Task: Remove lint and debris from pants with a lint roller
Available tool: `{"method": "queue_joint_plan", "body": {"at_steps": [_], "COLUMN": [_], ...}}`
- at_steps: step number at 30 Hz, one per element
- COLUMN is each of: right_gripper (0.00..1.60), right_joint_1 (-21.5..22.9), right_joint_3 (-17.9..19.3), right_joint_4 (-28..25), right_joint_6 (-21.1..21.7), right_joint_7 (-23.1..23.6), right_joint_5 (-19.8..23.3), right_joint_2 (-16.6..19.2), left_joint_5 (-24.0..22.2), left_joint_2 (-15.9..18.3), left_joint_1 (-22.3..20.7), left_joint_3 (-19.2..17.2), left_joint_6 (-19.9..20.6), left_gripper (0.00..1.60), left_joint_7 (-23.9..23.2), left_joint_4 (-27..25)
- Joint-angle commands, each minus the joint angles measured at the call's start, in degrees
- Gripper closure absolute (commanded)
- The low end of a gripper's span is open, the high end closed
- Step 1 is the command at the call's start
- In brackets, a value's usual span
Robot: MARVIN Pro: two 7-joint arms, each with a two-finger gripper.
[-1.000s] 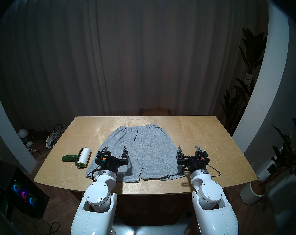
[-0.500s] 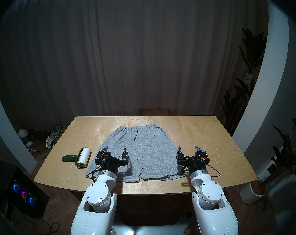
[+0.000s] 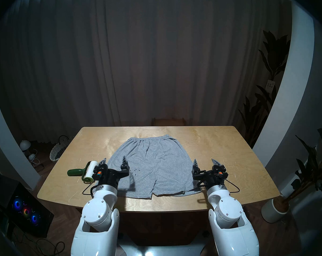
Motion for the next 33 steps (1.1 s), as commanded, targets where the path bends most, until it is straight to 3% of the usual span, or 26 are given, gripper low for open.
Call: {"method": "queue_joint_plan", "body": {"at_steps": [1, 5, 6, 7, 16, 18, 27, 29, 33], "right_gripper": [0.0, 0.0, 0.0, 0.0, 0.0, 0.0, 0.0, 0.0, 0.0], "right_joint_1": [0.41, 0.46, 0.46, 0.48, 0.54, 0.52, 0.57, 0.39, 0.28], "right_joint_3": [0.0, 0.0, 0.0, 0.0, 0.0, -0.01, 0.58, 1.81, 3.07], "right_joint_4": [-0.82, -0.73, -0.73, -0.71, -0.64, -0.67, -1.77, -1.76, -1.15], "right_joint_6": [-0.26, -0.29, -0.29, -0.3, -0.34, -0.34, -0.37, -0.73, -0.84], "right_joint_7": [0.0, 0.0, 0.0, 0.0, 0.01, 0.01, -0.45, -1.32, -1.86], "right_joint_5": [-0.02, 0.0, 0.0, 0.0, 0.04, 0.04, -0.47, -1.84, -2.78], "right_joint_2": [-0.01, -0.01, -0.01, 0.0, 0.0, 0.0, 0.44, 1.5, 2.48], "left_joint_5": [-12.93, -20.08, -20.08, -24.33, -41.65, -42.45, -57.95, -62.98, -67.22], "left_joint_2": [-2.69, -3.35, -3.35, -3.72, -5.42, -5.63, -6.83, -4.64, -3.04], "left_joint_1": [-0.03, 0.54, 0.54, 0.89, 2.51, 3.01, 5.76, 6.31, 6.61], "left_joint_3": [-5.77, -8.48, -8.48, -9.81, -14.74, -15.15, -20.39, -21.92, -23.26], "left_joint_6": [-0.03, 0.65, 0.65, 1.11, 5.05, 5.77, 14.8, 18.54, 21.95], "left_gripper": [0.0, 0.0, 0.0, 0.0, 0.0, 0.0, 0.0, 0.0, 0.0], "left_joint_7": [0.33, 0.93, 0.93, 1.38, 1.18, 0.78, -2.79, -3.91, -4.32], "left_joint_4": [-7.07, -9.06, -9.06, -10.02, -12.06, -12.32, -14.23, -13.11, -12.17]}}
